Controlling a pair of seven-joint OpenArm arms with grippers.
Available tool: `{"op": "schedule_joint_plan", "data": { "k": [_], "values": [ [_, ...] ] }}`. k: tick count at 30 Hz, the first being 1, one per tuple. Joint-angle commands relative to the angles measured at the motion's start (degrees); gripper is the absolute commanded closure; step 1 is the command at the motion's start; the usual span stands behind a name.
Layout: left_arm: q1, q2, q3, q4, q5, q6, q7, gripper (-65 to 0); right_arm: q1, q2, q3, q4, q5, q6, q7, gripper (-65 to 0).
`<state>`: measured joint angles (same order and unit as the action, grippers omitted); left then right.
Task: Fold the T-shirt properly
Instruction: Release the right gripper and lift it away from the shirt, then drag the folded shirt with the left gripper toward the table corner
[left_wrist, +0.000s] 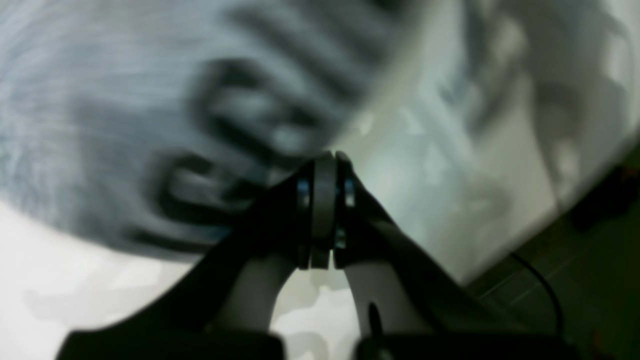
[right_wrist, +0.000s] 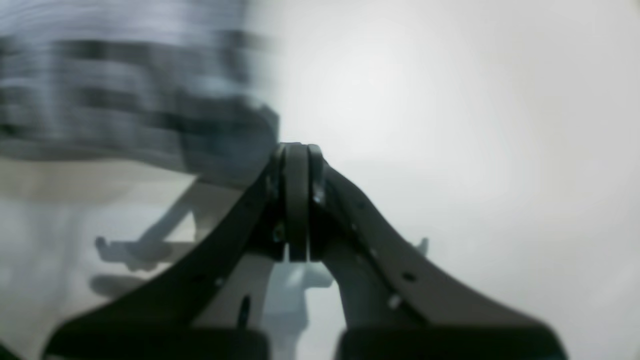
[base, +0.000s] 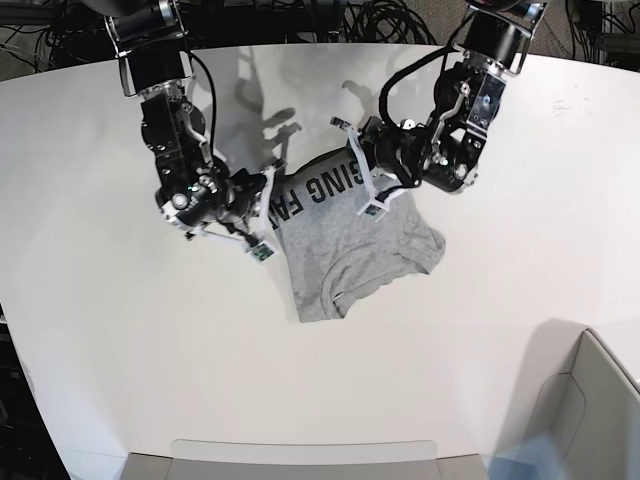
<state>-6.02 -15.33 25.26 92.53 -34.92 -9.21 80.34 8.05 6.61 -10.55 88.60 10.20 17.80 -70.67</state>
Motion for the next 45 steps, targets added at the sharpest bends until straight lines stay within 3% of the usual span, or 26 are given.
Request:
{"op": "schedule_joint_plan", "data": {
  "k": [1,5,7,12,15,21,27,30,34,38,40,43,45],
  "values": [
    [-2.2,0.1,-0.4,-0.6,-0.6,0.0,-1.4,0.0,0.1,0.1,-1.5,1.0,-0.2,0.1,0.6,0.0],
    [-3.7,0.0,-6.7,-4.8,-0.5,0.0,-2.8,0.0,-2.8,-0.2,-5.5,3.4,-0.1,0.1,0.7,0.0],
    [-4.0,-1.7,-10.5,-4.3,-0.6,0.0,-2.7,0.0,-4.9,-0.9,-5.3,6.3,-0.5,0.1,0.7,0.0],
    [-4.4,-5.8,-12.2,3.2,-0.7,-0.1,-2.0,0.0,-8.7,1.6,-3.8,12.8,-0.5,0.1,0.5,0.0],
    [-4.2,-6.2,-12.3,8.2,-0.7,0.0,-1.3,-0.4,-10.1,2.5,-0.6,14.1,-0.5,0.1,0.5,0.0],
    [-1.9,-4.5,-21.3,15.3,-0.8,-0.3,-0.3,-15.8,-12.5,3.5,3.2,14.1,-0.5,0.1,0.4,0.0],
    [-2.4,-4.3,-18.4,15.8,-0.9,-0.4,-0.3,-20.8,-13.9,5.4,3.2,14.1,-0.5,0.2,0.6,-17.5],
    [-2.5,-4.4,-15.8,15.8,-0.8,-0.4,-0.3,-20.8,-13.8,5.7,3.2,14.1,-0.3,0.2,0.6,-23.4],
    [-2.5,-3.7,-15.3,15.8,-0.8,-0.1,-0.3,-20.7,-13.8,5.8,3.2,15.2,-0.4,0.2,0.6,-24.2],
    [-2.5,-2.3,-14.7,15.6,-0.6,-0.3,-6.9,-20.3,-14.3,6.5,5.8,16.3,-0.4,0.2,0.6,-24.2],
    [-2.4,-1.7,-12.7,15.6,-0.6,-0.3,-9.2,-16.5,-14.3,6.5,8.2,16.5,-0.3,0.3,0.6,-24.2],
    [-3.7,-1.6,-9.4,15.5,-0.6,0.0,-10.2,-1.2,-14.3,6.5,11.3,16.6,-0.3,0.5,0.6,-24.2],
    [-4.7,-1.1,-9.0,14.1,-0.6,0.0,-10.2,0.0,-14.8,6.8,12.3,16.6,-0.4,0.5,0.6,-24.2]
  ]
}}
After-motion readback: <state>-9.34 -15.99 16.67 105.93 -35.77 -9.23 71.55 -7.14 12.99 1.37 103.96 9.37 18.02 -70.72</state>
